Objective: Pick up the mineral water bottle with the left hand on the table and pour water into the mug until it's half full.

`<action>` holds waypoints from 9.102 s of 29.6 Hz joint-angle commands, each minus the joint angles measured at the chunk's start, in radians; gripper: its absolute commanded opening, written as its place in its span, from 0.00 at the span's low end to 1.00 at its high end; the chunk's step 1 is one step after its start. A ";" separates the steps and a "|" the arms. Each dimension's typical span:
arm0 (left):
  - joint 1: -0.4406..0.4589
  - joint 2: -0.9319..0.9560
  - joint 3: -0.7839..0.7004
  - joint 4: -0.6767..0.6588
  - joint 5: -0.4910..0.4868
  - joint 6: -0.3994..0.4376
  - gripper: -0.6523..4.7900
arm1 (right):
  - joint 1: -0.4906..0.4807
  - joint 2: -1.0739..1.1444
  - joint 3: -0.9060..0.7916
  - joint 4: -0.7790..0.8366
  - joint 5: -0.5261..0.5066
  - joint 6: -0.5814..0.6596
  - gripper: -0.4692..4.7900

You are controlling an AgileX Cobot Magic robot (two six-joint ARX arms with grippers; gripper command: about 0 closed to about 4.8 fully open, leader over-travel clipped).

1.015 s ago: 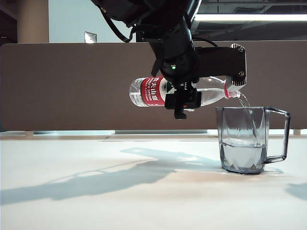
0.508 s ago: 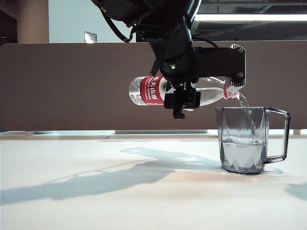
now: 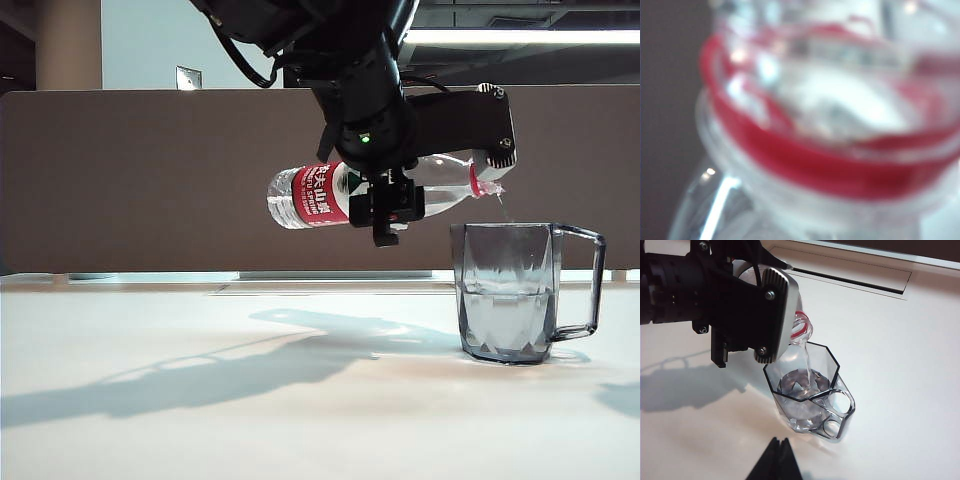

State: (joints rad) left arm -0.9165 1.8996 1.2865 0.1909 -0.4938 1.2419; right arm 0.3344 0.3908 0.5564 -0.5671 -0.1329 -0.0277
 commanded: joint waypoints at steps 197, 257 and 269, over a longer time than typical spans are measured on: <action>0.403 -1.584 -1.042 -0.062 0.628 -1.291 0.11 | 0.000 -0.001 0.008 0.010 0.000 -0.006 0.09; 0.928 -1.896 -1.276 -0.119 0.565 -1.302 0.11 | -0.006 -0.008 -0.009 0.051 0.032 -0.006 0.09; 0.928 -1.896 -1.276 -0.119 0.565 -1.302 0.11 | -0.163 -0.243 -0.319 0.554 0.131 -0.106 0.09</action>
State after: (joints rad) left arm 0.0105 0.0036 0.0051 0.0631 0.0681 -0.0639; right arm 0.1886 0.1734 0.2501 -0.0563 -0.0029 -0.0803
